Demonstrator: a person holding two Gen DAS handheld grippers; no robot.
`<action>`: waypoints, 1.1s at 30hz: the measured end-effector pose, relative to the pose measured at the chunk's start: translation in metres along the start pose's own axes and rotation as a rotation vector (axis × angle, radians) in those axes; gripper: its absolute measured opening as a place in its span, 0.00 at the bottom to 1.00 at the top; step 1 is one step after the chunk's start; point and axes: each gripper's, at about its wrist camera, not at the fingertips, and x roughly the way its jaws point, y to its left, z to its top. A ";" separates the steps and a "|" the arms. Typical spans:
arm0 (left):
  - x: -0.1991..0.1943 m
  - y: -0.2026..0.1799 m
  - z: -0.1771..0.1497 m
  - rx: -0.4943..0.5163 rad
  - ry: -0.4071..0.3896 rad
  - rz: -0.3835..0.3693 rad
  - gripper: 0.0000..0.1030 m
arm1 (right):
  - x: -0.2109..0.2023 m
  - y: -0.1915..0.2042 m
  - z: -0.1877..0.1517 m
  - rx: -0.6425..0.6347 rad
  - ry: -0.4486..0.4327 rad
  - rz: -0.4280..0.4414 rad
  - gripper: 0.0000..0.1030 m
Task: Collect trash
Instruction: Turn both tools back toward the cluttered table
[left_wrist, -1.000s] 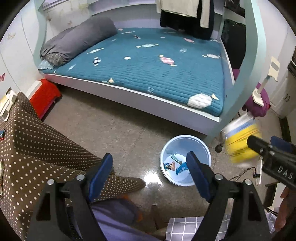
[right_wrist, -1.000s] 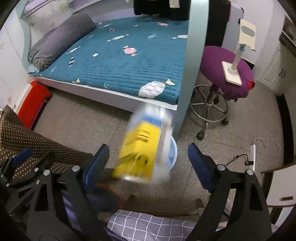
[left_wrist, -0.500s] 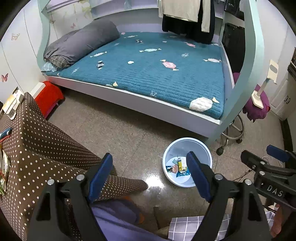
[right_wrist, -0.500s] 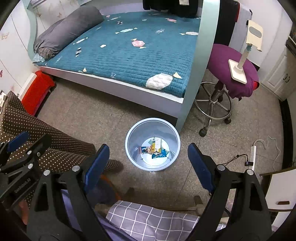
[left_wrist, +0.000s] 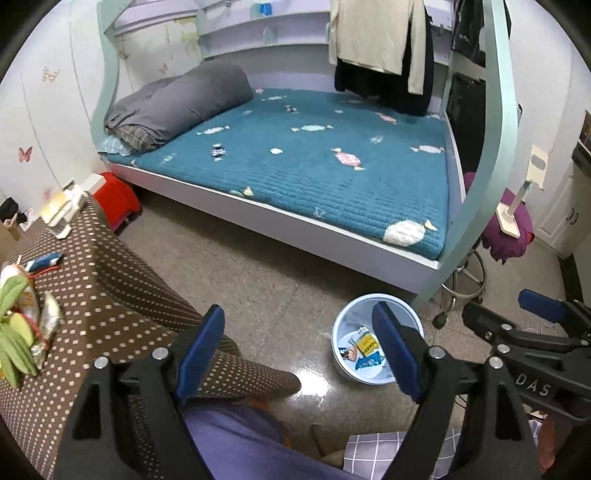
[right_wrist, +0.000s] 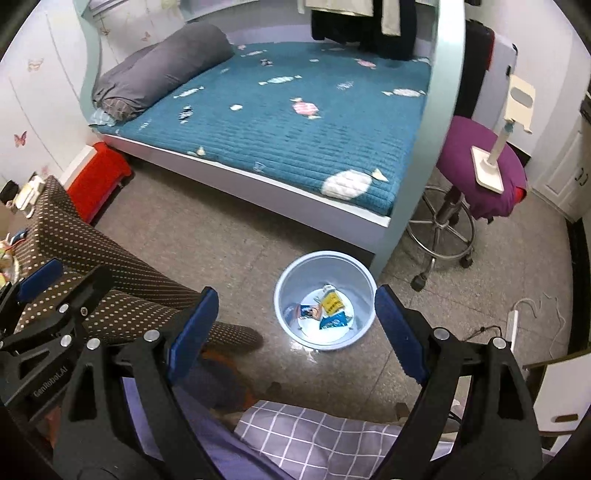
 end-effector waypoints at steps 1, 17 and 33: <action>-0.003 0.002 0.000 -0.004 -0.005 0.002 0.78 | -0.002 0.004 0.000 -0.006 -0.004 0.007 0.82; -0.061 0.062 -0.014 -0.121 -0.101 0.102 0.81 | -0.024 0.078 0.006 -0.133 -0.052 0.122 0.82; -0.092 0.148 -0.037 -0.286 -0.115 0.222 0.81 | -0.032 0.175 0.000 -0.328 -0.059 0.232 0.83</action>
